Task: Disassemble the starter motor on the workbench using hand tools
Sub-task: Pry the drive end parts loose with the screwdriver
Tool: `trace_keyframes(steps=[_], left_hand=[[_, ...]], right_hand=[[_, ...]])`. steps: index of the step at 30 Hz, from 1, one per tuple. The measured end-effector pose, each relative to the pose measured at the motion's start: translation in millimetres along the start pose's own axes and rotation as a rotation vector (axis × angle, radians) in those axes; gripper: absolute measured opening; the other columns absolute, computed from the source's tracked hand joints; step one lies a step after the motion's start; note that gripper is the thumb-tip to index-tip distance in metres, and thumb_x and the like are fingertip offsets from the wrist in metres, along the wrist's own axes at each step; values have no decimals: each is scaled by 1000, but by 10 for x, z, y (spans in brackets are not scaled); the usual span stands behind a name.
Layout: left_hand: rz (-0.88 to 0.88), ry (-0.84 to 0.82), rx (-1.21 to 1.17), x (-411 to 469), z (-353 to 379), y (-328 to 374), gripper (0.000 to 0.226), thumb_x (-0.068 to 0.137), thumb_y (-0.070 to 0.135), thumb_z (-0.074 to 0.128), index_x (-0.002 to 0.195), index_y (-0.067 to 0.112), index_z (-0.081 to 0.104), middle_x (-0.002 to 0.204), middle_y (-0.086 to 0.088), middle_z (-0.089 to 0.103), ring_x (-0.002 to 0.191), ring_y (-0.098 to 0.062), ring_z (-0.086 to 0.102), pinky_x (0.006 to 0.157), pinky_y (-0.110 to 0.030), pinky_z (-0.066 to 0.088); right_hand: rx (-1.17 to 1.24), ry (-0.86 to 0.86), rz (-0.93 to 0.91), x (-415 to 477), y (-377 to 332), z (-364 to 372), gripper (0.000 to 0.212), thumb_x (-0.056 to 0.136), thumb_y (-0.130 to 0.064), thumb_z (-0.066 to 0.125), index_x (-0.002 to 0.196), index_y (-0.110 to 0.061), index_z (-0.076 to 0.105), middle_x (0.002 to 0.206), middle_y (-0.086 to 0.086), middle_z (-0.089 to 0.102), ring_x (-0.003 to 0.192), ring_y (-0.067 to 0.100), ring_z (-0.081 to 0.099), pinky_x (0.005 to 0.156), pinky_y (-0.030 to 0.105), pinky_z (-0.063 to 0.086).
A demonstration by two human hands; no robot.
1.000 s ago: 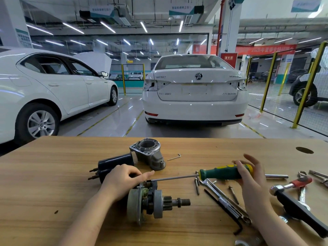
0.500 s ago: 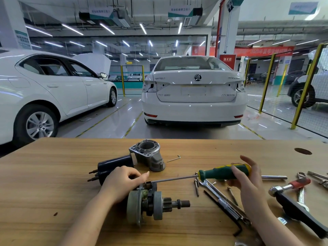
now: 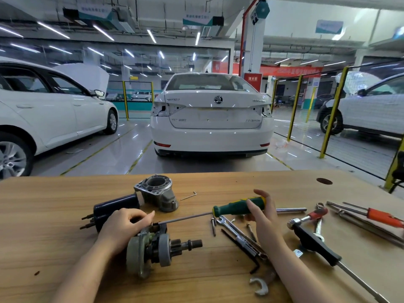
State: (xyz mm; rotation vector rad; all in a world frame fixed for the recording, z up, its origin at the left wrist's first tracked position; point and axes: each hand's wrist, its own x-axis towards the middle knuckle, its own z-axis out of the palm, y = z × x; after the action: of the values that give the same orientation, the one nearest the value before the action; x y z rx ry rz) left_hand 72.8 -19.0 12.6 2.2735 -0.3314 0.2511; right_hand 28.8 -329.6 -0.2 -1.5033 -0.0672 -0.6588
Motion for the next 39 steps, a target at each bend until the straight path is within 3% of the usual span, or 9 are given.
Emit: trace_keyframes(steps=[6,12,14,16,19,24,30,34,39], left_hand=[[-19,36,-1,-83,-16,32,60,48,80,34,68,34,68,64,12,66,71,-7,61,60,-26,38],[-60,-56,151,-100,-12,79,61,55,78,37,80,31,67,83,9,68,80,-8,59,65,-27,43],[-81,-67,186,-108,4,95,55,61,72,37,81,31,66,86,9,67,82,-9,58,68,-28,44],[-85,-66,201,-115,22,100,50,65,73,40,80,32,64,86,9,65,82,-9,57,67,-27,44],[-91,-62,242,-135,48,96,34,83,63,51,81,31,64,91,6,67,84,-12,57,72,-30,48],[-98,-76,251,-177,62,116,30,86,56,52,82,29,65,92,1,67,89,-19,58,78,-34,48],[-104,-87,232,-292,47,160,36,85,55,51,88,24,68,96,-3,68,91,-21,58,80,-35,49],[-105,-94,207,-377,21,194,53,75,73,48,86,25,67,95,1,66,94,-20,58,79,-33,47],[-81,-64,212,-401,10,217,40,78,68,52,75,30,64,91,4,69,83,-12,58,73,-30,48]], right_hand=[[56,45,-11,-41,-183,81,8,94,-9,48,95,-16,52,81,4,48,54,-4,55,48,14,46],[147,222,-15,-149,-333,125,18,97,-12,42,85,-22,52,80,-1,47,69,1,53,57,9,43],[137,230,6,-197,-327,96,18,97,-14,43,85,-22,52,82,0,47,78,8,51,67,15,45],[138,224,27,-239,-352,74,17,97,-15,42,86,-23,52,84,2,47,82,18,48,77,32,45],[134,231,35,-305,-433,62,16,97,-14,43,88,-23,52,85,2,46,81,19,47,75,34,45],[131,230,77,-440,-509,-1,16,97,-16,44,87,-26,52,87,2,47,83,18,50,84,42,48],[88,166,70,-531,-552,-102,14,97,-21,43,89,-30,52,89,1,50,81,13,54,64,21,51],[80,155,61,-521,-547,-122,10,98,-26,41,94,-30,49,92,1,50,85,15,54,64,21,51],[115,186,185,-392,-481,-155,22,90,-39,53,99,-21,44,98,7,54,89,16,58,65,21,52]])
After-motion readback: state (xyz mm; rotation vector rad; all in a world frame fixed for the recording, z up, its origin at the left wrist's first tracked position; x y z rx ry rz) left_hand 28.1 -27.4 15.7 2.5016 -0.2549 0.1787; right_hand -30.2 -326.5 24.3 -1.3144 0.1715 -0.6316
